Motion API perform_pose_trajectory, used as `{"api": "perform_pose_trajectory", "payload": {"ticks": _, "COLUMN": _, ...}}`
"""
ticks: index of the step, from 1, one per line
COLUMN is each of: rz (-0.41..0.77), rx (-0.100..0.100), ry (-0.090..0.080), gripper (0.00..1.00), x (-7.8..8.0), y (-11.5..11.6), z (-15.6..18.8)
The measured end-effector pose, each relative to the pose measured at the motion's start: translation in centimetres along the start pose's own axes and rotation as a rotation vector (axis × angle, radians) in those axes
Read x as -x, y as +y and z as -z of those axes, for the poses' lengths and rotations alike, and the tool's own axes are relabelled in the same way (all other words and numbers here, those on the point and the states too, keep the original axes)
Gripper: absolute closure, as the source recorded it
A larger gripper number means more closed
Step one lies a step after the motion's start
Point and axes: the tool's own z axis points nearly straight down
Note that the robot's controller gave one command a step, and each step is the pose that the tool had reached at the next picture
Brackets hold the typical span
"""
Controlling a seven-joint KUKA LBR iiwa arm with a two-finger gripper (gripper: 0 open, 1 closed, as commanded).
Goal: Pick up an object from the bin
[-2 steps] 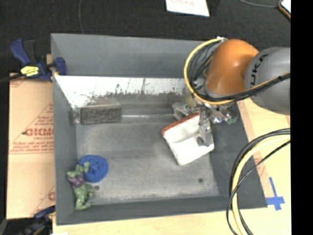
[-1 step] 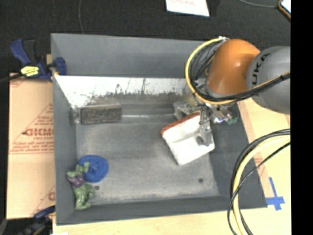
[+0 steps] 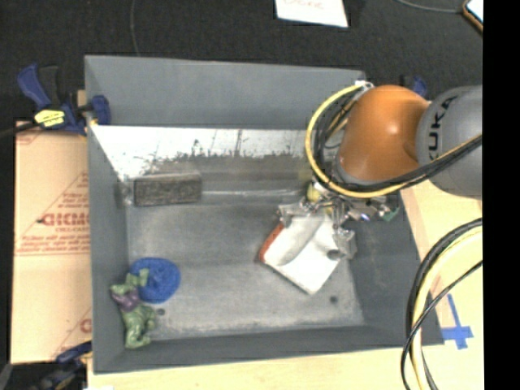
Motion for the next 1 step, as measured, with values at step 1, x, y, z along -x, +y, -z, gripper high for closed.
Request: {"api": "perform_pose_trajectory", "payload": {"ticks": 1, "rz": -0.027, "rx": -0.01, "ry": -0.005, "gripper": 0.0, "x": -0.17, "y": -0.69, "z": -3.34}}
